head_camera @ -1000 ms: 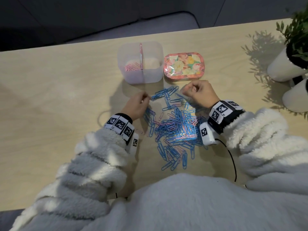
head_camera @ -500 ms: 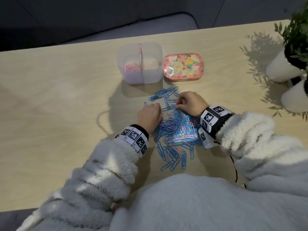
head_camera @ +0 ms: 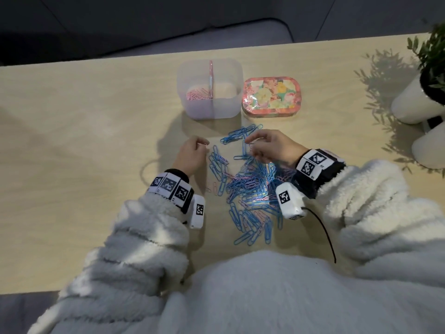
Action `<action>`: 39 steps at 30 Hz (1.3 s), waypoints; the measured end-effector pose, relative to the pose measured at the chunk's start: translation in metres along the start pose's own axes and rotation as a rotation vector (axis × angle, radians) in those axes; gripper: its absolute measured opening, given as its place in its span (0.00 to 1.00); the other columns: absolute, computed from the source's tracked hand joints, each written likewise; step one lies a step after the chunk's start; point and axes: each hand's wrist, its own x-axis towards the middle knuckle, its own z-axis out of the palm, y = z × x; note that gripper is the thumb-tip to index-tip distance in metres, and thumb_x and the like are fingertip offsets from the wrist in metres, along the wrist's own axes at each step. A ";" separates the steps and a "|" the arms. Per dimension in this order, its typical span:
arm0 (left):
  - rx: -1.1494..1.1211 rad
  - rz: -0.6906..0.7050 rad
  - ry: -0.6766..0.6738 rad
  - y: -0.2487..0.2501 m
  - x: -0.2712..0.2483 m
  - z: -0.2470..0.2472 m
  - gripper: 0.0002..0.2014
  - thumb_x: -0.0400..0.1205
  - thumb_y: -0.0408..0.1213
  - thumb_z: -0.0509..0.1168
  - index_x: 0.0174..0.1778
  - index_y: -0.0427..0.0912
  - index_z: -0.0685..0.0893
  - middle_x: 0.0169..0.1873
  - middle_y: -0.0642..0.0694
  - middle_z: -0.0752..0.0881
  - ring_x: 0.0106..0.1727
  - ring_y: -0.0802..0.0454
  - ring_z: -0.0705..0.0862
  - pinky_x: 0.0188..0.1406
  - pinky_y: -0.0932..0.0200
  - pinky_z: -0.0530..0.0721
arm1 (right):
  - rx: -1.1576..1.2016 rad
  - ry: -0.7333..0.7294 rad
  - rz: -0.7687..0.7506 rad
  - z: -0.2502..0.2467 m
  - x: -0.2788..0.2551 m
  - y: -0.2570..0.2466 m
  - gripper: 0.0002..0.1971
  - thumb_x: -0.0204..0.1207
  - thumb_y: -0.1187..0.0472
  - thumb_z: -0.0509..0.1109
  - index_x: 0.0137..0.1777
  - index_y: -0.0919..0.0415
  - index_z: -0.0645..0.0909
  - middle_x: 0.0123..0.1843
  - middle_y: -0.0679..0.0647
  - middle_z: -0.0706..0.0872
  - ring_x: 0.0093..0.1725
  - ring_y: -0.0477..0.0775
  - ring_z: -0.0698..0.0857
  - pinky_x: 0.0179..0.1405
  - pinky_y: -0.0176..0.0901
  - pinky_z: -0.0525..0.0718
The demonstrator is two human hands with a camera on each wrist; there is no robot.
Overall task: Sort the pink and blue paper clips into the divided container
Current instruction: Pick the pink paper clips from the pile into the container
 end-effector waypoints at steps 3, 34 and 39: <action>0.032 -0.047 -0.025 -0.002 0.002 0.003 0.08 0.81 0.40 0.57 0.46 0.39 0.78 0.46 0.39 0.86 0.44 0.45 0.81 0.47 0.50 0.77 | 0.111 -0.027 0.131 0.017 0.007 -0.006 0.12 0.76 0.72 0.55 0.36 0.62 0.76 0.29 0.54 0.75 0.22 0.47 0.74 0.14 0.33 0.66; 0.512 0.279 -0.221 -0.052 -0.051 -0.018 0.08 0.73 0.42 0.71 0.42 0.42 0.83 0.39 0.49 0.78 0.43 0.50 0.76 0.40 0.59 0.68 | -0.936 -0.034 -0.131 0.055 -0.001 0.006 0.12 0.73 0.50 0.70 0.43 0.60 0.78 0.43 0.54 0.83 0.43 0.53 0.80 0.42 0.44 0.74; 0.556 0.250 -0.262 -0.052 -0.051 -0.015 0.10 0.77 0.42 0.68 0.44 0.38 0.81 0.42 0.44 0.79 0.46 0.45 0.79 0.43 0.53 0.73 | -1.101 -0.012 -0.141 0.067 0.001 0.008 0.07 0.73 0.58 0.71 0.45 0.62 0.83 0.48 0.57 0.88 0.50 0.61 0.85 0.43 0.44 0.75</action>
